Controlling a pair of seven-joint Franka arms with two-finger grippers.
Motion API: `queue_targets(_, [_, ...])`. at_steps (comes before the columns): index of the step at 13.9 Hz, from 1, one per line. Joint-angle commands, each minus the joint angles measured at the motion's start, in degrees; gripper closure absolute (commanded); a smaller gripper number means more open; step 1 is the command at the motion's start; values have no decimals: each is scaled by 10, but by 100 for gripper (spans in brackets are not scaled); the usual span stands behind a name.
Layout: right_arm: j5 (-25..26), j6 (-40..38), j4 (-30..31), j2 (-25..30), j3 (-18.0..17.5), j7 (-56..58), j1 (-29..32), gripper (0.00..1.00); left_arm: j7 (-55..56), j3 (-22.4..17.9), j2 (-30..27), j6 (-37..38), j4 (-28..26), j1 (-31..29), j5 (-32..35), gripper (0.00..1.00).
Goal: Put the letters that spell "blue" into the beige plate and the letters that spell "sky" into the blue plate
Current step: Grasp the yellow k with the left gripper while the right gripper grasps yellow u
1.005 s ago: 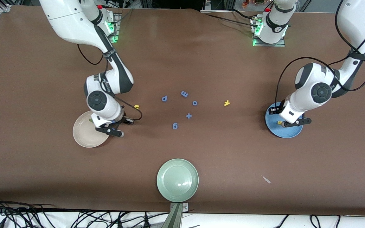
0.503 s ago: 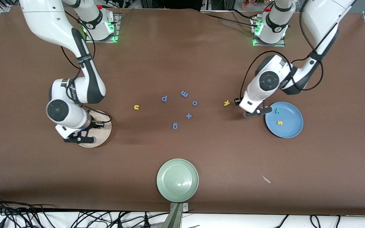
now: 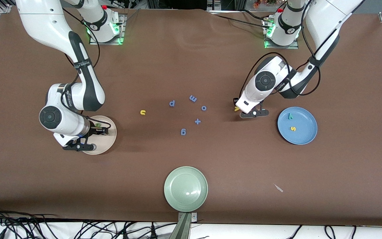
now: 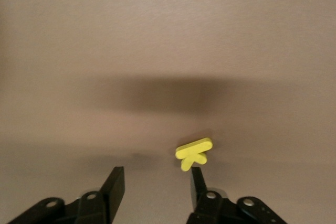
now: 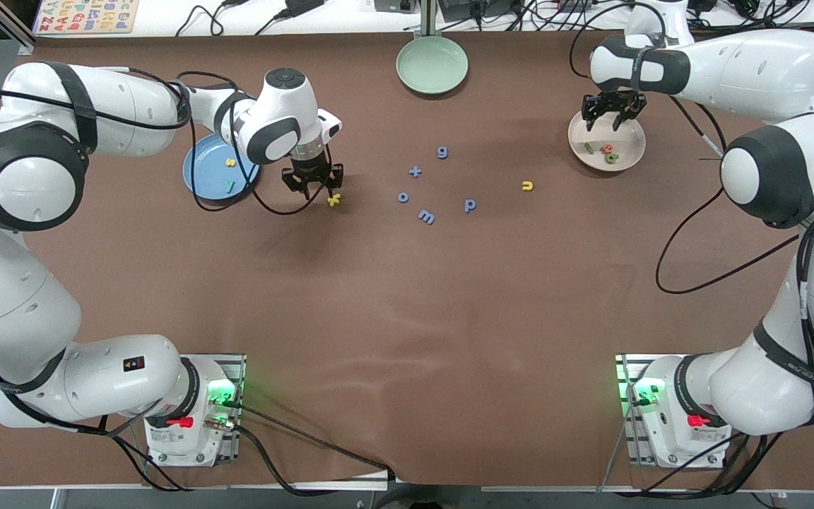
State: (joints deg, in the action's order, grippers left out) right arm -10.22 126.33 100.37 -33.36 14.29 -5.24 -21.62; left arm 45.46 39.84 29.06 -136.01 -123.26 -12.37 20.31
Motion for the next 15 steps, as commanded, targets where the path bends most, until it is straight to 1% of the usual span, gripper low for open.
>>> queue_targets(1, [-18,-23,0,15,-24,-68,-12,33,-34,-1,19,-34,3,-4,14,37])
queue_targets(4, [-17,-21,8,20,-85,-195,-15,33,-34,-1,26,-42,7,1,15,37])
queue_targets(5, [-16,-15,13,20,-96,-235,-18,33,-37,-2,37,-63,6,1,16,37])
queue_targets(7, [-15,2,32,24,-99,-270,-44,33,-36,-2,44,-74,4,1,27,37])
queue_targets(12, [-15,109,126,45,-99,-338,-97,33,-29,-4,47,-74,6,5,28,37])
queue_targets(13, [-15,127,145,51,-99,-345,-108,33,-29,-5,48,-74,6,5,29,35])
queue_targets(15, [-14,143,169,61,-98,-345,-112,33,-29,-5,49,-74,6,6,29,35])
